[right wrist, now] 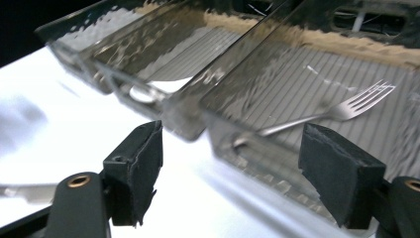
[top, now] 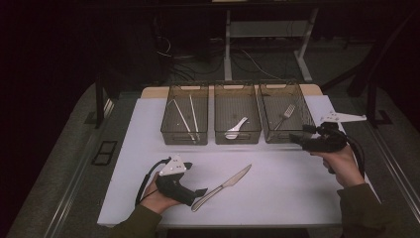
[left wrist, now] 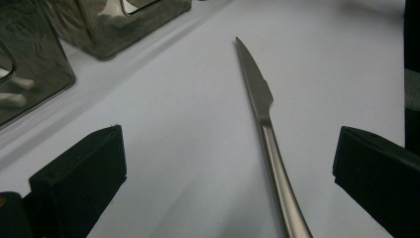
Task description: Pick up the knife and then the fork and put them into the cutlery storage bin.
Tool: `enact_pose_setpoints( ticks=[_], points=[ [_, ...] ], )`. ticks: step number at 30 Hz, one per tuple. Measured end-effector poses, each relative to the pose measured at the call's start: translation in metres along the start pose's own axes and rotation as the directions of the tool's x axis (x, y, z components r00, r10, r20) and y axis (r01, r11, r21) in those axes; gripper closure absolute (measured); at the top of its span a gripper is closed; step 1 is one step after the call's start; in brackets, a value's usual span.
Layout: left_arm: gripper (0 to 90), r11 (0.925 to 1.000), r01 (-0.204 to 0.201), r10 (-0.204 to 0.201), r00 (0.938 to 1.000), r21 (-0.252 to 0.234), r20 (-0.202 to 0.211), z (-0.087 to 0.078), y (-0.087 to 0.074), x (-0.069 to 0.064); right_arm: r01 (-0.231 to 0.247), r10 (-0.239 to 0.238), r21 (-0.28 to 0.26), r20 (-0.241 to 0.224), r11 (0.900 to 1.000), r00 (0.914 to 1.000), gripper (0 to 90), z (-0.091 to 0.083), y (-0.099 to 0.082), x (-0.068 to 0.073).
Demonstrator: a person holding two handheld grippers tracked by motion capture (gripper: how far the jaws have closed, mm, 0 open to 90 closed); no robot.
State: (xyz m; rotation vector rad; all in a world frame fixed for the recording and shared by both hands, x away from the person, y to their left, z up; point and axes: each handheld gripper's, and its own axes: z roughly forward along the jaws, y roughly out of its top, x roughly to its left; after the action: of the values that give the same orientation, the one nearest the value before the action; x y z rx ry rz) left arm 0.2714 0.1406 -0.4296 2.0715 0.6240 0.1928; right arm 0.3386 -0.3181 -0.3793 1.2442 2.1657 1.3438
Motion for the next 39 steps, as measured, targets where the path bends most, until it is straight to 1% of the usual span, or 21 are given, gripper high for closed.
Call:
enact_pose_setpoints(
  ticks=[2, 3, 5, 8, 12, 13, 15, 17, 18, 19, 22, 23, 24, 27, 29, 32, 34, 37, 39],
  points=[
    [0.0, 1.0, 0.0, 0.0, 1.0, 0.003, 0.003, 0.001, 0.0, -0.001, 0.003, -0.002, 0.014, -0.022, 0.9999, 0.9998, 23.6, -0.001, -0.008, 0.007],
    [0.0, 0.9999, -0.007, 0.007, 1.0, 0.01, 0.0, 0.001, 0.001, -0.002, 0.011, -0.01, 0.015, -0.029, 0.9998, 0.9995, 22.5, -0.001, -0.011, 0.01],
    [0.0, 1.0, 0.001, -0.001, 1.0, 0.006, -0.002, 0.001, 0.001, -0.004, 0.023, -0.023, 0.022, -0.038, 0.9995, 0.999, 20.8, -0.001, -0.019, 0.018],
    [0.9, 0.9997, -0.013, 0.013, 0.9999, 0.019, -0.002, 0.002, 0.003, -0.005, 0.044, -0.043, 0.025, -0.045, 0.9987, 0.998, 20.3, -0.003, -0.03, 0.027],
    [2.6, 0.9992, -0.019, 0.019, 0.9998, 0.034, 0.002, 0.004, 0.004, -0.008, 0.047, -0.045, 0.026, -0.077, 0.9986, 0.996, 19.3, -0.005, -0.044, 0.036],
    [3.4, 0.999, -0.024, 0.023, 0.9997, 0.038, 0.005, 0.005, 0.005, -0.009, 0.05, -0.048, 0.029, -0.078, 0.9983, 0.9958, 19.1, -0.005, -0.047, 0.038],
    [5.8, 0.9988, -0.023, 0.022, 0.9997, 0.043, 0.007, 0.008, 0.006, -0.011, 0.074, -0.071, 0.04, -0.073, 0.9965, 0.9948, 18.6, -0.005, -0.054, 0.043],
    [8.0, 0.9982, -0.026, 0.026, 0.9996, 0.054, 0.009, 0.01, 0.007, -0.014, 0.079, -0.076, 0.047, -0.064, 0.9958, 0.9951, 18.5, -0.005, -0.06, 0.045],
    [9.9, 0.998, -0.027, 0.026, 0.9996, 0.058, 0.012, 0.012, 0.008, -0.015, 0.074, -0.07, 0.049, -0.064, 0.9961, 0.9954, 18.6, -0.006, -0.061, 0.046],
    [14.7, 0.9975, -0.029, 0.028, 0.9994, 0.064, 0.019, 0.013, 0.009, -0.015, 0.07, -0.067, 0.049, -0.064, 0.9963, 0.9957, 18.5, -0.006, -0.063, 0.047],
    [19.4, 0.9965, -0.032, 0.03, 0.9992, 0.077, 0.025, 0.019, 0.013, -0.019, 0.07, -0.067, 0.048, -0.067, 0.9964, 0.9955, 18.5, -0.01, -0.068, 0.05],
    [22.3, 0.9965, -0.03, 0.028, 0.9992, 0.078, 0.028, 0.021, 0.013, -0.02, 0.071, -0.068, 0.048, -0.064, 0.9963, 0.9956, 18.5, -0.011, -0.069, 0.05],
    [25.5, 0.996, -0.032, 0.03, 0.9992, 0.084, 0.026, 0.023, 0.015, -0.02, 0.061, -0.058, 0.05, -0.063, 0.9969, 0.9963, 18.6, -0.012, -0.071, 0.051],
    [35.9, 0.9946, -0.027, 0.025, 0.9995, 0.1, 0.022, 0.028, 0.018, -0.022, 0.059, -0.055, 0.058, -0.067, 0.9966, 0.9963, 18.6, -0.015, -0.074, 0.052],
    [41.3, 0.9936, -0.024, 0.021, 0.9994, 0.11, 0.028, 0.032, 0.019, -0.023, 0.064, -0.06, 0.058, -0.071, 0.9963, 0.9957, 18.6, -0.015, -0.075, 0.052],
    [48.6, 0.9901, -0.027, 0.023, 0.9993, 0.138, 0.03, 0.039, 0.018, -0.028, 0.065, -0.06, 0.06, -0.07, 0.9961, 0.9957, 18.6, -0.014, -0.075, 0.052],
    [52.9, 0.9864, -0.044, 0.04, 0.9988, 0.158, 0.029, 0.043, 0.018, -0.03, 0.067, -0.062, 0.067, -0.071, 0.9955, 0.9956, 18.6, -0.013, -0.075, 0.053],
    [59.4, 0.9868, -0.037, 0.036, 0.9993, 0.158, 0.007, 0.047, 0.018, -0.032, 0.071, -0.066, 0.07, -0.072, 0.995, 0.9952, 18.5, -0.012, -0.075, 0.053],
    [63.1, 0.9854, -0.029, 0.03, 0.9995, 0.168, -0.001, 0.049, 0.016, -0.031, 0.072, -0.067, 0.073, -0.072, 0.9947, 0.9952, 18.5, -0.012, -0.076, 0.054]
  ],
)
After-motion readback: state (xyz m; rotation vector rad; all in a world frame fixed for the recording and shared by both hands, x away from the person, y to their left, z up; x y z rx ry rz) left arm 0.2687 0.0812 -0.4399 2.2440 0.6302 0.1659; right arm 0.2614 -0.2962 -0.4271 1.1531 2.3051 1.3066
